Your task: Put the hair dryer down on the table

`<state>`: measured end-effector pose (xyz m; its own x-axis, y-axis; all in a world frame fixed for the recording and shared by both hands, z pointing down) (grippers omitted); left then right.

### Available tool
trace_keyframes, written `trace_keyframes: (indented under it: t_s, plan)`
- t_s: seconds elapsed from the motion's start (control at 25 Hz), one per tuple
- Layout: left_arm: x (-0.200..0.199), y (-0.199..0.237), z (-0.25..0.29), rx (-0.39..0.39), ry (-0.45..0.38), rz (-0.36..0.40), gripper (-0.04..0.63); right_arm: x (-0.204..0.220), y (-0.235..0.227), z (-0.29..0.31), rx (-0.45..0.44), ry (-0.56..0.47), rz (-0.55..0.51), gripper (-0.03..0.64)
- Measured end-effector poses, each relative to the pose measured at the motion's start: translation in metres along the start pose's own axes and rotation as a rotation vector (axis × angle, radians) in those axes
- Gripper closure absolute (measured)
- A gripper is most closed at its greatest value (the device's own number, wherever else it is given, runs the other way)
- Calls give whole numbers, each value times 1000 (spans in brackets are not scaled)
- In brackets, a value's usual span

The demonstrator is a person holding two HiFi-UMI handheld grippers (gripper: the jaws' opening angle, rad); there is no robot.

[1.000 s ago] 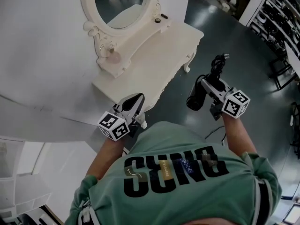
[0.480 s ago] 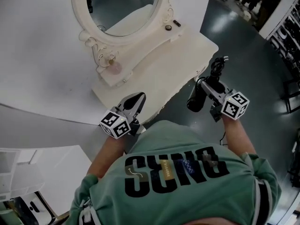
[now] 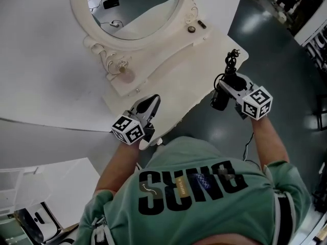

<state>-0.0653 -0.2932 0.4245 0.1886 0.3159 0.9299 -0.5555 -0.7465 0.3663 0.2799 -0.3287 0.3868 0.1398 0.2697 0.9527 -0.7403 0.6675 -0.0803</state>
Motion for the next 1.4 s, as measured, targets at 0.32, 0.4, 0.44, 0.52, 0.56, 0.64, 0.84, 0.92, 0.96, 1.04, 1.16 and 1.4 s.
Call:
trace_keyframes:
  t_s: [0.32, 0.4, 0.44, 0.52, 0.56, 0.64, 0.84, 0.92, 0.96, 1.04, 1.16, 1.4]
  plan:
    - [11, 38, 1, 38, 56, -2, 586, -5, 1, 60, 18, 211, -297, 460]
    - [15, 46, 5, 41, 64, -2, 586, -1, -3, 76, 11, 264, -367, 461]
    - [17, 50, 7, 43, 68, -3, 586, 2, -5, 84, 4, 292, -404, 461]
    - [23, 58, 13, 46, 74, -8, 586, 9, -11, 102, -14, 351, -480, 460]
    - [26, 62, 16, 47, 78, -11, 586, 13, -14, 112, -23, 381, -520, 461]
    - [34, 68, 21, 47, 88, -16, 586, 23, -20, 130, -42, 439, -600, 461]
    - [55, 81, 30, 50, 101, -37, 586, 46, -29, 174, -96, 584, -797, 461]
    - [64, 88, 32, 51, 105, -44, 586, 58, -35, 191, -116, 618, -853, 462]
    - [68, 91, 33, 50, 107, -47, 586, 64, -37, 199, -125, 635, -885, 461]
    - [76, 96, 34, 48, 109, -58, 586, 75, -41, 212, -147, 675, -960, 462]
    - [88, 103, 33, 42, 109, -80, 586, 91, -44, 230, -183, 731, -1056, 462]
    - [107, 114, 34, 55, 116, -98, 586, 117, -50, 257, -222, 807, -1177, 462]
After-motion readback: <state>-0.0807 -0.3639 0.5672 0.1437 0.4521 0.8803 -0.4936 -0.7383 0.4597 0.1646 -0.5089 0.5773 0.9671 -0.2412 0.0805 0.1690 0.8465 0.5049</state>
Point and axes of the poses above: the fingertips, and each gripper's own axes: z forward along the fingers, y to its left, x out of its underside, the point moved 7 cm from there along -z, backward along the fingers, and after that the axes turned 2 degrees about z, right-handed, at the moved point
